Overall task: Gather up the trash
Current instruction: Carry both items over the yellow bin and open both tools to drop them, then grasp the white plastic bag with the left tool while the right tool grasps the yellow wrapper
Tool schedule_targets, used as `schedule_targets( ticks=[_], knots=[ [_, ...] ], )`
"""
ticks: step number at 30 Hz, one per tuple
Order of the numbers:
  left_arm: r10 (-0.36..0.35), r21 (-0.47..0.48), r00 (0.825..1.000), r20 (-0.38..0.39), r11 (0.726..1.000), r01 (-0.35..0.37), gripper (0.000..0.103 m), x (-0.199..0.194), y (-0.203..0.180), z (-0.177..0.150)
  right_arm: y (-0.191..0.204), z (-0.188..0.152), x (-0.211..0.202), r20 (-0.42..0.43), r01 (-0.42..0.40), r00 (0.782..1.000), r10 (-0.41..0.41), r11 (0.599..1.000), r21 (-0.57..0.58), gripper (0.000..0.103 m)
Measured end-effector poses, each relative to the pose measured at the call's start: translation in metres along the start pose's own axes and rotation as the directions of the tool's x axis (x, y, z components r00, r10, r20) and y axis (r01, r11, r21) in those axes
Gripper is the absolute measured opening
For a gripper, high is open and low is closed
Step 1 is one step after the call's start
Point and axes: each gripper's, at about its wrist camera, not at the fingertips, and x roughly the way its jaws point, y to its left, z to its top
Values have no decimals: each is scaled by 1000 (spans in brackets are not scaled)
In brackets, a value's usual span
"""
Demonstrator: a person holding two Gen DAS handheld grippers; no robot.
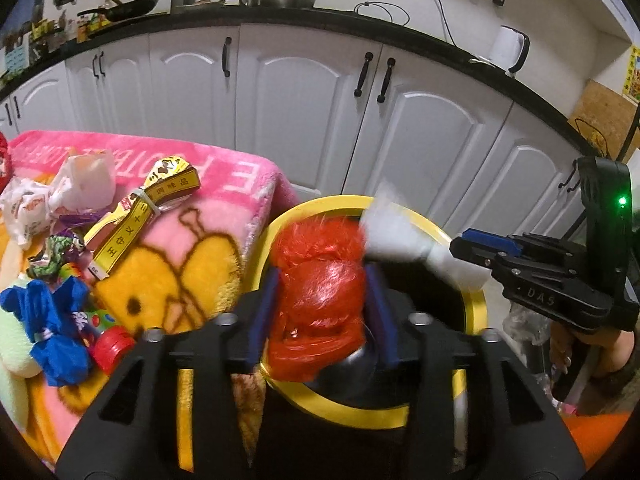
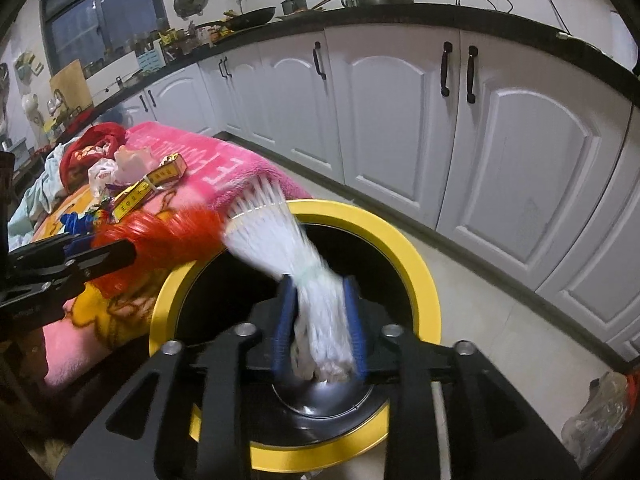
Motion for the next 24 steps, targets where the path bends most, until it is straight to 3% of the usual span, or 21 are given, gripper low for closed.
schedule_targets(
  ticks=[4,6,12,24],
  knots=[
    [4,-19,1000,4,1000,-4,55,-3,5,-1,-2,0,-2,9,-1,1000,1,1000,11,37],
    [17,-30,1000,17,999,-16,67,-7,8,-2,-3,0,-4,19,3,1000,-4,1000,12,41],
    [47,-76,997,63,996,-42,89,-24,22,-1,2,5,-12,53,2,999,-2,1000,3,47],
    [159,-169,971,179,977,-129,92,-75,64,14,62,27,-31,128,-64,988,81,989,-131,57]
  ],
)
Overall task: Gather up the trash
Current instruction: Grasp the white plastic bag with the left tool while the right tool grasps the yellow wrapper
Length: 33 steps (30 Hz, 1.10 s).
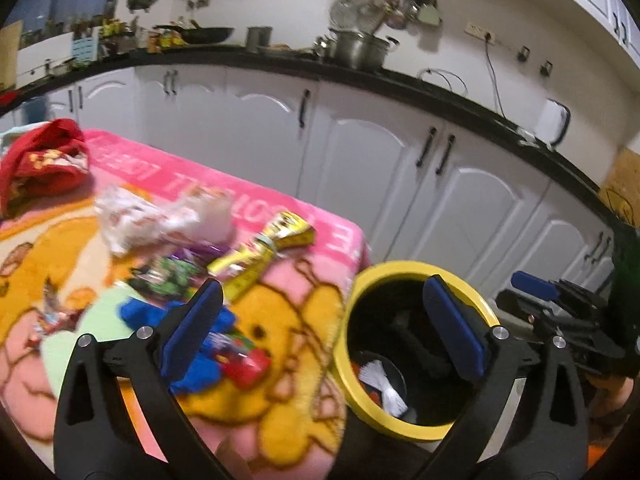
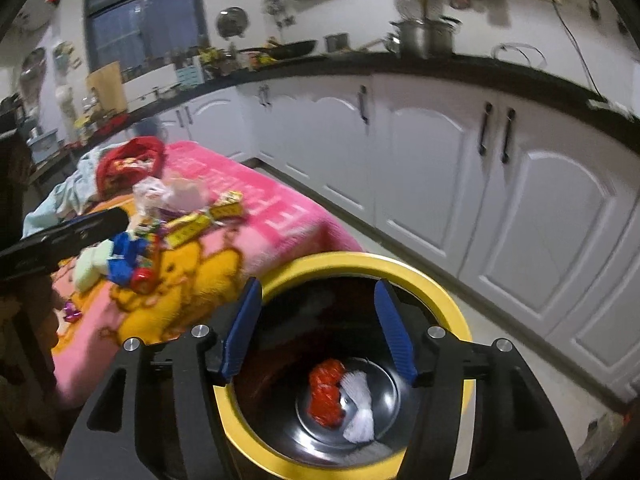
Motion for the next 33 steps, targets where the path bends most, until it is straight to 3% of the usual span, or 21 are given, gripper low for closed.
schedule_targets(
  ticks=[18,27,33],
  knots=[
    [126,-85,987,96,989,-118,92,-37,77,33,83,46,32,4,-99,995,101,983,-156,60],
    [172,-98,980,96,982,-162,92,-41,109,52,115,64,59,-20,-100,995,98,983,-154,64],
    [189,-119,980,59,976,-182,92,-29,141,69,123,75,92,-66,-69,996,65,995,-68,66]
  ],
)
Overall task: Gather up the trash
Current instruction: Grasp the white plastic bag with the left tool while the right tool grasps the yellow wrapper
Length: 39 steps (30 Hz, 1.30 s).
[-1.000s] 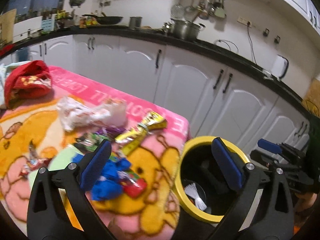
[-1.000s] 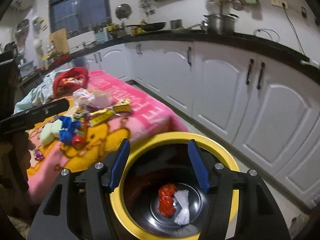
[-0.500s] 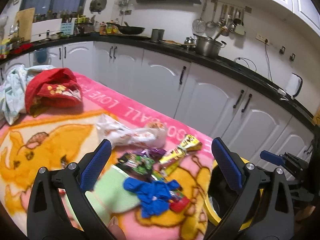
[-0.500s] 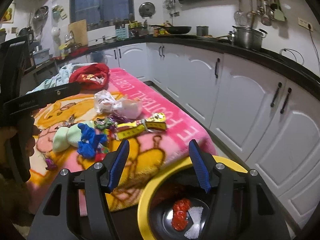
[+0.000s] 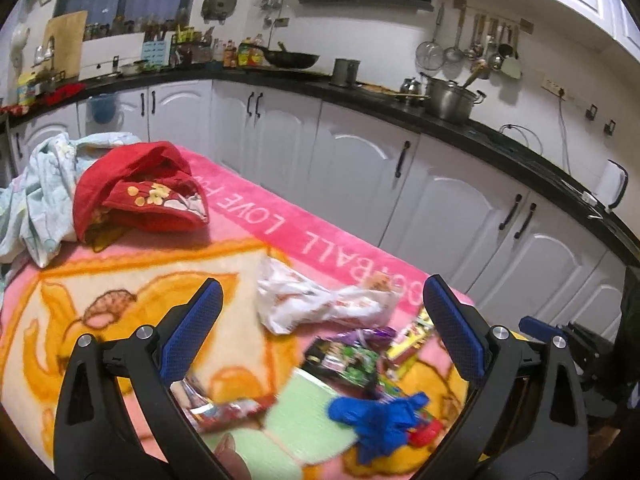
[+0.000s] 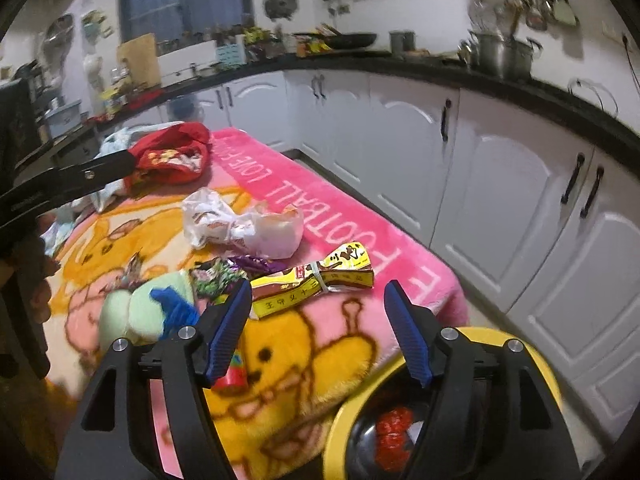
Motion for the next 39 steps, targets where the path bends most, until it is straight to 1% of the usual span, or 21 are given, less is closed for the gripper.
schedule_targets(
  ticks=[5,7,14,16,18,21,22,26,30,31,33,34,35,37,38,39],
  knots=[
    [2,-14,999,-54,1000,-3,92,28,20,10,-2,6,30,-51,30,998,-24,994,106,66],
    [-12,-25,997,-78,1000,10,92,42,28,13,-3,7,41,-68,39,997,-30,989,144,66],
    [-36,-36,985,-169,999,30,92,83,48,20,-7,8,78,-138,113,987,-77,955,274,66],
    [-53,-59,979,-197,997,42,92,94,55,21,-12,6,89,-163,126,984,-76,937,324,66],
    [-74,-93,969,-236,994,53,92,107,63,19,-16,5,98,-187,140,980,-74,917,375,66],
    [-90,-115,956,-279,992,59,92,124,69,16,-19,3,109,-203,137,978,-54,896,422,66],
    [-100,-125,952,-289,990,65,92,129,71,15,-20,3,112,-205,136,977,-49,892,432,66],
    [-157,-198,927,-342,976,92,91,150,79,8,-20,2,121,-206,130,978,-39,884,450,67],
    [-190,-231,908,-373,967,108,77,161,82,-1,-19,2,123,-205,138,977,-52,892,430,63],
    [-210,-247,898,-388,962,118,75,164,82,-5,-20,2,124,-203,135,978,-50,894,427,62],
    [-241,-270,888,-392,953,139,63,167,81,-8,-22,2,124,-199,130,979,-48,897,423,57],
    [-250,-273,886,-390,951,148,58,166,80,-8,-24,1,122,-194,121,980,-40,895,429,55],
    [-262,-271,884,-387,949,163,49,165,79,-7,-26,1,122,-193,115,981,-34,895,430,53],
    [-254,-257,886,-387,953,161,43,163,75,-6,-30,1,121,-190,97,982,-14,896,434,50],
    [-253,-247,887,-387,955,164,40,161,73,-5,-32,1,119,-185,86,983,-4,895,437,46],
    [-255,-246,886,-387,955,168,36,161,72,-5,-34,2,118,-182,79,983,2,896,437,46]
  ],
)
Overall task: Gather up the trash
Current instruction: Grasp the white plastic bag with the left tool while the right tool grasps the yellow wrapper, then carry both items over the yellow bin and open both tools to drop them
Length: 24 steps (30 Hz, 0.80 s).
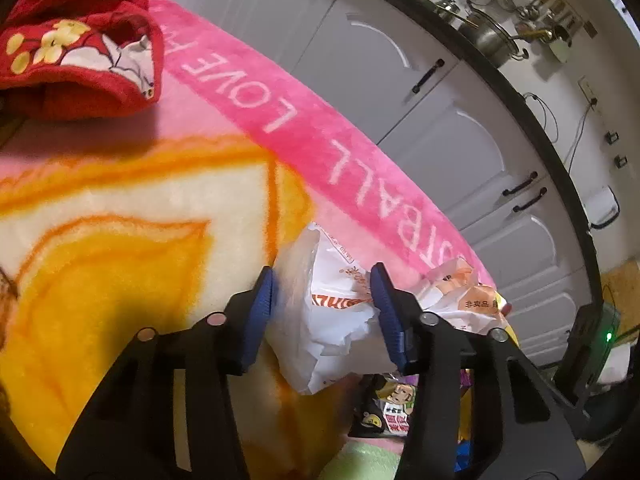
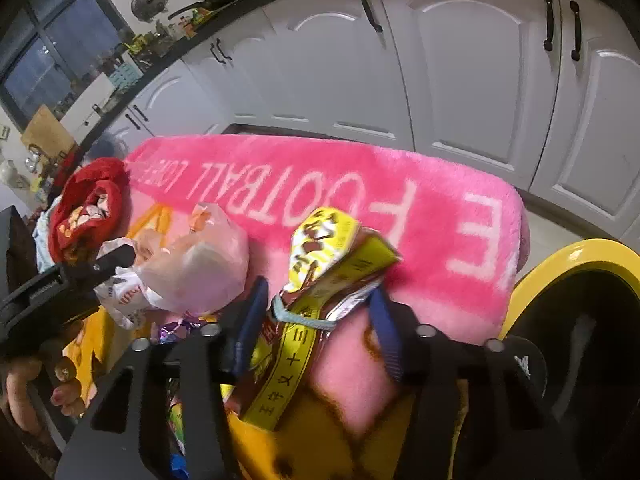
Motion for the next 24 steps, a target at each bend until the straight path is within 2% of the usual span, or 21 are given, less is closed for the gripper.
schedule_targets(
  ticks=[2,5,10,11,12,24],
  knots=[
    [0,8,1000,-1,1000,0,28,-2,-3,-1,-2,1,-3,-6,-20,1000,20,1000,-5,45],
    [14,28,1000,17,1000,-14,24,-9,-6,-3,-3,0,-8,-5,-42,999,42,999,-22,42],
    [21,31,997,76,999,-24,23,-31,-11,-1,1,-2,-26,38,-67,997,70,994,-89,40],
    [25,30,995,94,999,-28,23,-38,-13,-1,3,-2,-30,47,-67,996,72,992,-107,35],
    [27,31,994,109,999,-30,23,-44,-14,-2,5,-2,-36,57,-66,996,74,989,-131,35],
    [56,83,960,276,993,-82,23,-105,-55,-24,5,-4,-100,150,-92,980,134,962,-258,35]
  ],
)
